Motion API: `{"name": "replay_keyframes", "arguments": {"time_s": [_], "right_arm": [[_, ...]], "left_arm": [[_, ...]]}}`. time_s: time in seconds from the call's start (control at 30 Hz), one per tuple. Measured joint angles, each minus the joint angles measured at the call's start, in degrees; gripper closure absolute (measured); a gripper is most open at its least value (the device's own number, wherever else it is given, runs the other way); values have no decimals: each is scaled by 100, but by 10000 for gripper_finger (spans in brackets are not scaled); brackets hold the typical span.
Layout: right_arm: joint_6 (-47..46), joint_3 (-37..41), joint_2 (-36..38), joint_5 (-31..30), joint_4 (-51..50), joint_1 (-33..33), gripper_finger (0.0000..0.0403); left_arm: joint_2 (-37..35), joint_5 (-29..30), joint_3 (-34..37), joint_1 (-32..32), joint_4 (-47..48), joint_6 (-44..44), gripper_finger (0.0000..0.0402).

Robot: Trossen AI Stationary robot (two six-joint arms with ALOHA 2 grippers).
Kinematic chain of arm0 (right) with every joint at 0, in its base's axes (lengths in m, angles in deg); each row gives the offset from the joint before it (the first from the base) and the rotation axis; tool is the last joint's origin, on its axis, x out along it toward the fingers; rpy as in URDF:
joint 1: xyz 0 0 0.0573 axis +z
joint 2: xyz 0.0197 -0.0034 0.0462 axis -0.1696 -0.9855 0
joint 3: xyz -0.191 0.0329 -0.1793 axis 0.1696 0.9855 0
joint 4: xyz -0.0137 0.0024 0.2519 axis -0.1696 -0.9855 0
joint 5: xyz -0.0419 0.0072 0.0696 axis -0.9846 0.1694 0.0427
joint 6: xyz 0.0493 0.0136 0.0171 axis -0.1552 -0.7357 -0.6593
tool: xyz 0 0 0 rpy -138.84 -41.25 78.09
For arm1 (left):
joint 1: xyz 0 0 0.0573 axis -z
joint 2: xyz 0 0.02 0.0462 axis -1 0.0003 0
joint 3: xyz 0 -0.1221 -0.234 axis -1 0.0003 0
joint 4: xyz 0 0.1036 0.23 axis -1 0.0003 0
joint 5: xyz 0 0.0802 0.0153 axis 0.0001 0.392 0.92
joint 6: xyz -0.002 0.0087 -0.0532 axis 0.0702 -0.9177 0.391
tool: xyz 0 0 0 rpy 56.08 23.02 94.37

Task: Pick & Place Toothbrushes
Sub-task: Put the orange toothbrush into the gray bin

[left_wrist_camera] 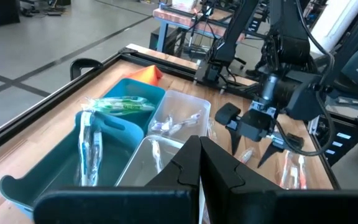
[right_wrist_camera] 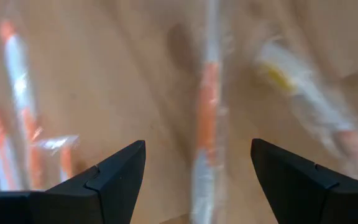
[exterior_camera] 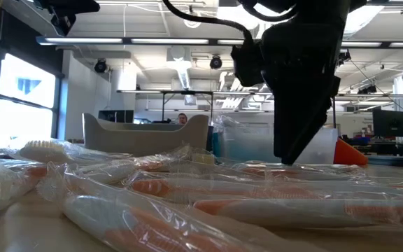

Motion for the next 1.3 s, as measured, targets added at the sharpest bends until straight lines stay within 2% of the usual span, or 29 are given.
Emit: {"name": "replay_keyframes", "arguments": {"time_s": [0.17, 0.53, 0.93, 1.17, 1.3], "right_arm": [[-292, 0, 0, -735, -222, -6, 117], [-292, 0, -13, -592, -142, 69, 117], [-344, -27, -489, -604, 86, 109, 117], [-412, -15, -509, -614, 124, 107, 117], [-412, -11, -514, -608, 113, 105, 138]], "left_arm": [[1, 0, 0, 0, -2, 0, 401], [2, -4, 0, 0, 2, 0, 401], [0, -24, -2, -2, 66, 0, 401], [0, -22, -2, -2, 136, 0, 401], [2, -20, -2, -2, 136, 0, 401]]}}
